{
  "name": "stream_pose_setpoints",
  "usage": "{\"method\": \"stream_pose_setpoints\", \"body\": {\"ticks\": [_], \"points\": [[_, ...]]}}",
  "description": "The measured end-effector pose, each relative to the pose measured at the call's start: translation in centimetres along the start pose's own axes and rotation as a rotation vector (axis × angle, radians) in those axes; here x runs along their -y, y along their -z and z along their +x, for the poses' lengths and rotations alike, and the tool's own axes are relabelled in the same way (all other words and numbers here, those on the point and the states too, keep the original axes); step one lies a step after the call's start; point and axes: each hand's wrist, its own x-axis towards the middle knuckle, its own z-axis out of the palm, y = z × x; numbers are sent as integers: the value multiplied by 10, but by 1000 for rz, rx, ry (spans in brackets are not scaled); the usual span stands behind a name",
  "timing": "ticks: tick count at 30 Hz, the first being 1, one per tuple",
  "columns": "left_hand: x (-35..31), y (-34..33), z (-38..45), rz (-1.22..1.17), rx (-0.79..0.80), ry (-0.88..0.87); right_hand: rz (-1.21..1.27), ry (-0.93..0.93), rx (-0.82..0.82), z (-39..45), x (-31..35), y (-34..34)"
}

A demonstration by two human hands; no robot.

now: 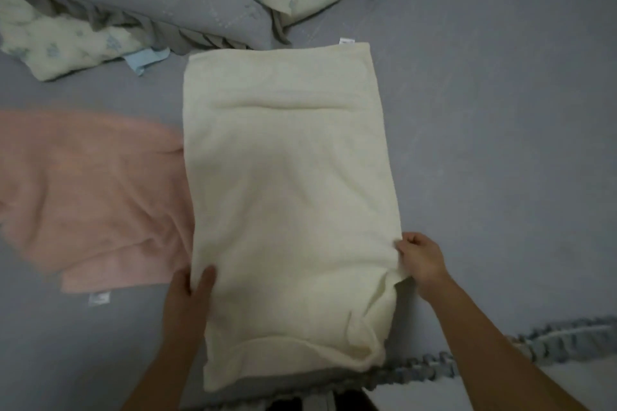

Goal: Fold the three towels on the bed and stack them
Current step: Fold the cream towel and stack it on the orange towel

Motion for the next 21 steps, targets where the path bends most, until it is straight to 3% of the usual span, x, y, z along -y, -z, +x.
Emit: {"method": "stream_pose_setpoints", "body": {"ticks": [4,7,9,14,18,21], "points": [[47,-1,-38,110,63,73,-25,-20,-53,-46,-60,0],[80,-3,-71,173,60,133,-156,-90,53,-83,-98,-16],[102,-7,-93,140,62,157,-245,-155,135,-104,-122,-26],[132,-9,-130,-51,170,254,-188,-206,219,-117,-156,-20],[158,-5,-145,11,63,213,-332,-157,221,-120,-184,12],[173,-2,-153,-42,37,241,-207,-178,160,-120,-202,23]]}}
